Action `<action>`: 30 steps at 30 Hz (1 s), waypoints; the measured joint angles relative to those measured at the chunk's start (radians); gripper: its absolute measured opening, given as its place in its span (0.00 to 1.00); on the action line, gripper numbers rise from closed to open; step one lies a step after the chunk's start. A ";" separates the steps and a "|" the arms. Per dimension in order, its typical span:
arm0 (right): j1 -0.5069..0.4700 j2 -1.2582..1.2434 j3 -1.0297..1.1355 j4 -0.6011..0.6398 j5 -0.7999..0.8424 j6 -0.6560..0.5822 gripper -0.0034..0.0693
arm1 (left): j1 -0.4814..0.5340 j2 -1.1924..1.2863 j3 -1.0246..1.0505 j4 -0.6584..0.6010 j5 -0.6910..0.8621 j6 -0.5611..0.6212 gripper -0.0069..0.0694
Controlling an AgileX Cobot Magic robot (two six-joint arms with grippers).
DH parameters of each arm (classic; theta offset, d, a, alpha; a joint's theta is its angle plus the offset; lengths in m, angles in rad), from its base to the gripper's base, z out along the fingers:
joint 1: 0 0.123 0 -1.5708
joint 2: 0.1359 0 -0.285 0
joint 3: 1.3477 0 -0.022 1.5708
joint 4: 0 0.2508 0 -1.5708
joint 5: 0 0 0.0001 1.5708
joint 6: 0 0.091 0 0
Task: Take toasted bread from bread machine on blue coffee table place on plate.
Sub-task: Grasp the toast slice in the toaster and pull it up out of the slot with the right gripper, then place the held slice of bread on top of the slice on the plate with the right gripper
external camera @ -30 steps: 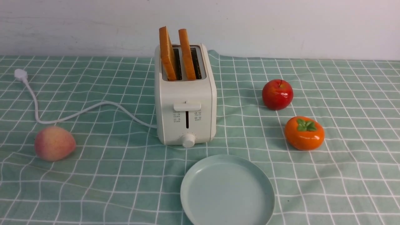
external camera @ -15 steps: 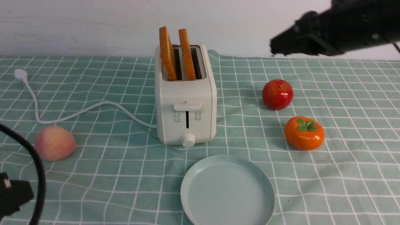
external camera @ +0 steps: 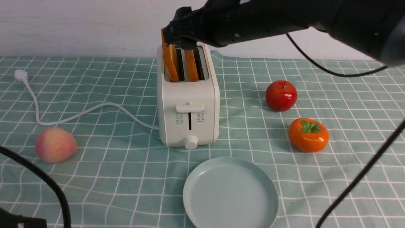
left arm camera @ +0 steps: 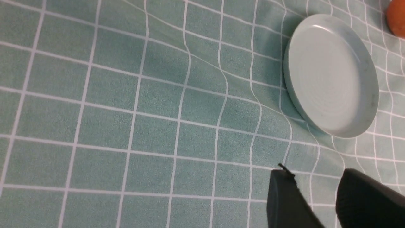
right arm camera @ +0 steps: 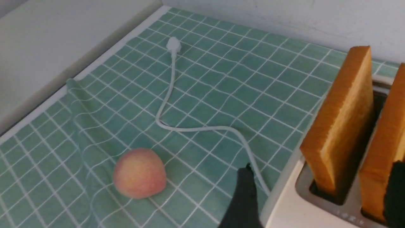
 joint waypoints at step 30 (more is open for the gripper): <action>0.001 0.041 -0.127 -0.725 -0.053 0.542 0.17 | 0.000 0.000 0.000 -0.040 0.039 0.002 0.40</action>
